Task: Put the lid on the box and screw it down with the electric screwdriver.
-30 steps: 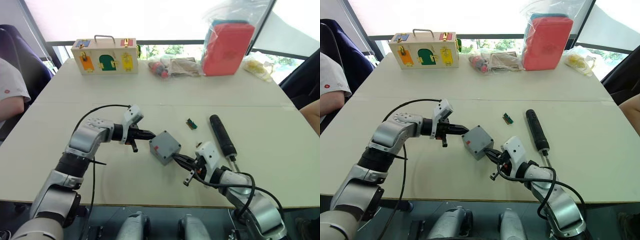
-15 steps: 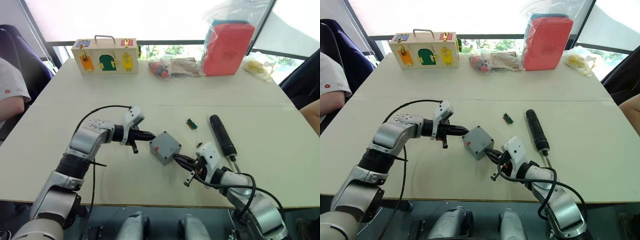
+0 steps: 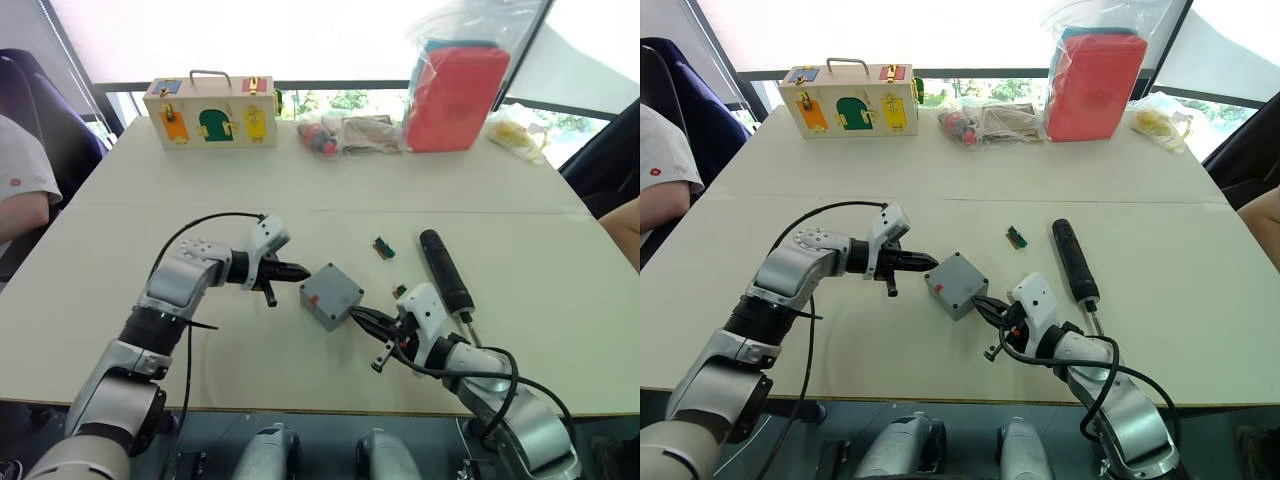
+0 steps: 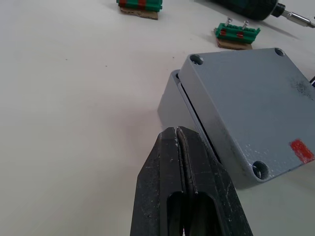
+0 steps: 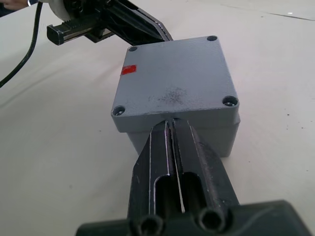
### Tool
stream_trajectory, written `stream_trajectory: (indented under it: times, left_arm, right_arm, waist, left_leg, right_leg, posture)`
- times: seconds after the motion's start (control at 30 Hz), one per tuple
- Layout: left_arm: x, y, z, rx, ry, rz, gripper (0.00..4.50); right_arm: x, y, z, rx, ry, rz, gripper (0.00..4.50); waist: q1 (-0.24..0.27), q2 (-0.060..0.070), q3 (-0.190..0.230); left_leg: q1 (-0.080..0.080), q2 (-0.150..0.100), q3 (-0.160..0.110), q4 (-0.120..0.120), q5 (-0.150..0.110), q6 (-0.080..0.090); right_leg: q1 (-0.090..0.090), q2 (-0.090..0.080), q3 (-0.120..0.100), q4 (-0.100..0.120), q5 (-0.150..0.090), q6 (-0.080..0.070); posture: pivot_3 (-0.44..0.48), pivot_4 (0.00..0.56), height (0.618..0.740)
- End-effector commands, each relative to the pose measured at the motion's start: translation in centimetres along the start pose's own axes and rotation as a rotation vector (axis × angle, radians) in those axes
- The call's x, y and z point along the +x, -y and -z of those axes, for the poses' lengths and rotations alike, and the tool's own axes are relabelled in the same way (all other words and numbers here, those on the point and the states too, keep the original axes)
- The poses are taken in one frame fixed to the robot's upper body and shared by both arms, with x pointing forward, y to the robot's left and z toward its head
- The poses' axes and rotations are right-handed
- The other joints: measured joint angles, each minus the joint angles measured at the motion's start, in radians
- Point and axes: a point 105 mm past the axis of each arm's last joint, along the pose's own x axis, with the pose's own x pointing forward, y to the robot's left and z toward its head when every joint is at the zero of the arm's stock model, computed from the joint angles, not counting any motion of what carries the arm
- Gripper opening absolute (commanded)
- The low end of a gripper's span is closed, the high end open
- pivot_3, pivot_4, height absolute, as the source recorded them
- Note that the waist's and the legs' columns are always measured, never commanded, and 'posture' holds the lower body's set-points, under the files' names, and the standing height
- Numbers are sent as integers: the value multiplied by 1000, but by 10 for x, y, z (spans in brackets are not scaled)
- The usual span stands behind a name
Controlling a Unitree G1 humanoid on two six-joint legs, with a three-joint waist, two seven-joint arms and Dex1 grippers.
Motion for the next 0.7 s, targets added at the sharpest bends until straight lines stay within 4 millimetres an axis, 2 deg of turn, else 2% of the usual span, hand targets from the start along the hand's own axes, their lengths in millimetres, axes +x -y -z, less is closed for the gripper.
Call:
stream_trajectory:
  times: [0.03, 0.33, 0.7]
  left_arm:
    - [-5, -1, -20, 25, 67, -6, 0]
    - [-7, 6, -23, -4, 78, 26, 0]
    - [6, 13, -21, 16, 58, 65, 0]
  right_arm:
    - [-1, -3, -16, -26, 60, -12, 48]
    - [4, 0, -17, -26, 63, -13, 48]
    - [4, 3, -16, -31, 56, -7, 48]
  waist:
    - [-1, 0, 0]
    - [0, 0, 0]
    - [-1, 0, 0]
  left_leg:
    - [0, 0, 0, 0, 0, 0]
    - [0, 0, 0, 0, 0, 0]
    - [0, 0, 0, 1, 0, 0]
  right_leg:
    - [0, 0, 0, 0, 0, 0]
    - [0, 1, 0, 0, 0, 0]
    - [0, 2, 0, 0, 0, 0]
  posture:
    - [0, 150, 740]
    - [0, 150, 740]
    - [0, 150, 740]
